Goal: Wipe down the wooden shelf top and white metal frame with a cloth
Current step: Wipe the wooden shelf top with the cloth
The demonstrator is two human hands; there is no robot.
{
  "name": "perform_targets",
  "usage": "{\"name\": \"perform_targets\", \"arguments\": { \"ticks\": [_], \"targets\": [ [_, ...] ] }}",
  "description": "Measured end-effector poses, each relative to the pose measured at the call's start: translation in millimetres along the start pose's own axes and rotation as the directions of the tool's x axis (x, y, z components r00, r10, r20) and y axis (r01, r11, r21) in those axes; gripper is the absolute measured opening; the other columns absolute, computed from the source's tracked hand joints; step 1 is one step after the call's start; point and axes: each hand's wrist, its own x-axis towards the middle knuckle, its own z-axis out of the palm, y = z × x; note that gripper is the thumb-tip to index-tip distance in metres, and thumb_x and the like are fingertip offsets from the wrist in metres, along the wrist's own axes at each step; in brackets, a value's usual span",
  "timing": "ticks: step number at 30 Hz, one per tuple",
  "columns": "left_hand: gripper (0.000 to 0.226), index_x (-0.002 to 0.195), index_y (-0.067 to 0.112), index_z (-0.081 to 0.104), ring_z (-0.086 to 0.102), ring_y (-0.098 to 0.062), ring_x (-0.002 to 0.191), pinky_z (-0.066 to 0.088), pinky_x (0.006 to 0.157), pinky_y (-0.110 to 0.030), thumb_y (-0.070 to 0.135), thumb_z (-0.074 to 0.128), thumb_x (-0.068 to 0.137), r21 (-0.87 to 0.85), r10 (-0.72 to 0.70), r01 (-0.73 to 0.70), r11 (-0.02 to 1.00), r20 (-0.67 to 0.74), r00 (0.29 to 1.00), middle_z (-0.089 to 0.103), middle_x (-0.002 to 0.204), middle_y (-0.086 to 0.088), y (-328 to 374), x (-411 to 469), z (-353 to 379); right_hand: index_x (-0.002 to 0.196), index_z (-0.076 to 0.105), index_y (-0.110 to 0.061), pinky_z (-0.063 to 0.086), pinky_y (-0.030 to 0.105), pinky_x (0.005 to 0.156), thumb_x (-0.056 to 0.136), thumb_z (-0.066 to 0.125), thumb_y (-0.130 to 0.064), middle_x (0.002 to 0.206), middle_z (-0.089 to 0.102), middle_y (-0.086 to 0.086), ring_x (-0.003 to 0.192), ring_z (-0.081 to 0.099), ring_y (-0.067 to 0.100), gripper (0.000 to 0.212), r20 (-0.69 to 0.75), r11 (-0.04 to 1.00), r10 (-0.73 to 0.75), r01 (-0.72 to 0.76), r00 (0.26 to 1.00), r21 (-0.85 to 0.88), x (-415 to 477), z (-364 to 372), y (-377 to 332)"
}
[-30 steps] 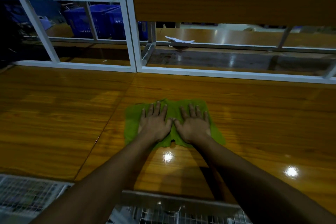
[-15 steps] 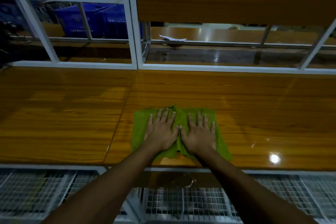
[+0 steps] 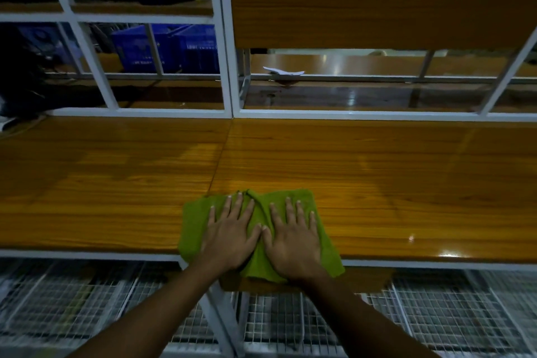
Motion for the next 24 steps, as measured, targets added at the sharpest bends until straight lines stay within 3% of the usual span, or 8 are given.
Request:
{"name": "perform_targets", "arguments": {
  "ticks": [5,11,17,24],
  "targets": [
    [0.087,0.157,0.03,0.002,-0.011,-0.023,0.151,-0.001,0.121,-0.053,0.062,-0.015,0.079,0.027,0.028,-0.029,0.999,0.01,1.0,-0.011,0.165,-0.002,39.2,-6.2,-0.7,0.157,0.006,-0.035,-0.01,0.05,0.12,0.086,-0.008,-0.058,0.166,-0.003,0.004,0.152,-0.008,0.026,0.076,-0.015,1.0,-0.014,0.014,1.0,0.016,-10.5,-2.3,23.3],
    [0.064,0.157,0.028,-0.002,-0.014,-0.026,0.151,-0.005,0.12,-0.055,0.054,0.011,0.101,-0.025,0.135,-0.134,0.991,0.046,0.99,-0.015,0.164,-0.004,116.0,18.9,4.9,0.156,0.0,-0.037,-0.007,0.05,0.121,0.083,-0.011,-0.062,0.165,-0.007,0.002,0.152,-0.01,0.025,0.078,-0.01,0.994,0.093,-0.094,0.996,-0.047,-17.1,-16.5,103.0],
    [0.063,0.157,0.03,-0.002,-0.019,-0.025,0.149,-0.009,0.119,-0.054,0.055,0.013,0.101,-0.077,0.255,-0.25,0.965,0.051,0.966,-0.019,0.163,-0.003,189.5,49.6,11.7,0.156,-0.003,-0.039,-0.004,0.051,0.121,0.08,-0.014,-0.067,0.165,-0.007,0.001,0.152,-0.008,0.024,0.082,-0.016,0.97,0.224,-0.224,0.975,-0.097,-21.6,-32.7,181.9],
    [0.06,0.157,0.03,0.004,-0.014,-0.023,0.151,-0.007,0.12,-0.052,0.051,0.014,0.102,-0.066,0.325,-0.322,0.945,0.048,0.945,-0.013,0.164,-0.001,230.2,101.5,13.0,0.157,-0.004,-0.033,-0.005,0.053,0.12,0.074,-0.021,-0.06,0.165,-0.012,0.004,0.151,-0.013,0.026,0.089,0.004,0.952,0.303,-0.302,0.953,-0.057,9.6,-42.8,215.3]
  ]
}}
